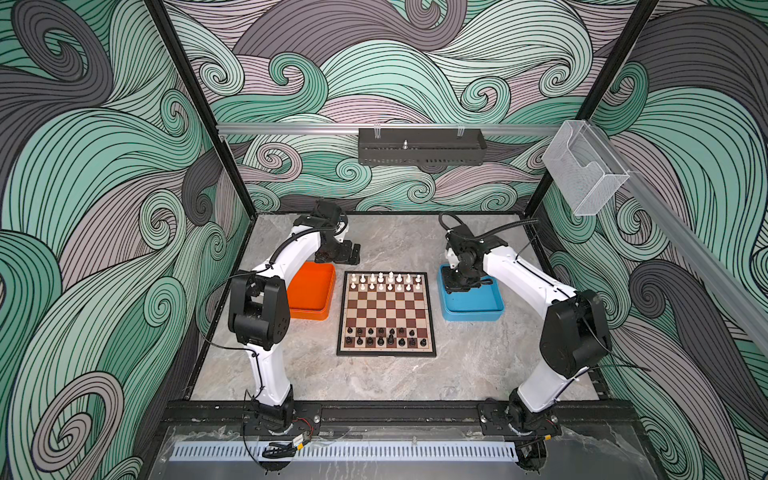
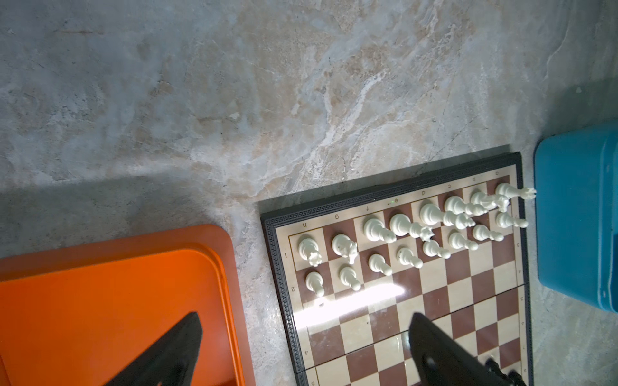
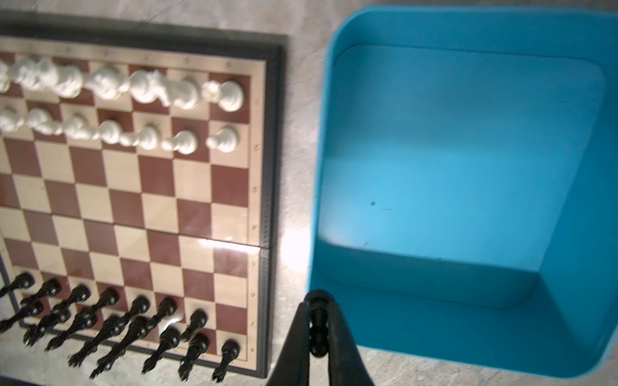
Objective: Set up the chess pieces on the board
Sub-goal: 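Lift the black pawn and carry it with the right gripper over the board, then lower the black pawn onto the last empty square of the black pawn row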
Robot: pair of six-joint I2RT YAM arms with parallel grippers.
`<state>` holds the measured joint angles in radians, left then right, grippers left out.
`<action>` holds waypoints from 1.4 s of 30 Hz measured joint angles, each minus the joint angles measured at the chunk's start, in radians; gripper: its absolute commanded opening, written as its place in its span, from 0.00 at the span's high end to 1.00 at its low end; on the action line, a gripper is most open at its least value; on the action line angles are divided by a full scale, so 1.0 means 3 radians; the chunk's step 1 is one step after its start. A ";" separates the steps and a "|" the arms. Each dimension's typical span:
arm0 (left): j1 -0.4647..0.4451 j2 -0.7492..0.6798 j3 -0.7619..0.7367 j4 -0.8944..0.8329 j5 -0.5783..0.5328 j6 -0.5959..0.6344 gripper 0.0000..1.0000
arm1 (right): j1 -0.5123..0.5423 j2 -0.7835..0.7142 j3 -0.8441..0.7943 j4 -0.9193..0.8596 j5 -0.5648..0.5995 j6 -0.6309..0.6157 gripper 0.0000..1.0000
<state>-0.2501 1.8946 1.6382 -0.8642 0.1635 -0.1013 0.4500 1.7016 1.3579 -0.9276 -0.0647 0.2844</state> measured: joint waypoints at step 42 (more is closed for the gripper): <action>0.0066 0.0156 0.0036 -0.0062 -0.0095 -0.0225 0.01 | 0.0922 0.0289 -0.0561 0.0406 -0.0159 0.0590 0.88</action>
<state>-0.2302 1.9415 1.6489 -0.8829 0.1349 -0.1688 0.7265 1.7882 1.1896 -0.8059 -0.1123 0.4614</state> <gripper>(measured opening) 0.986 0.123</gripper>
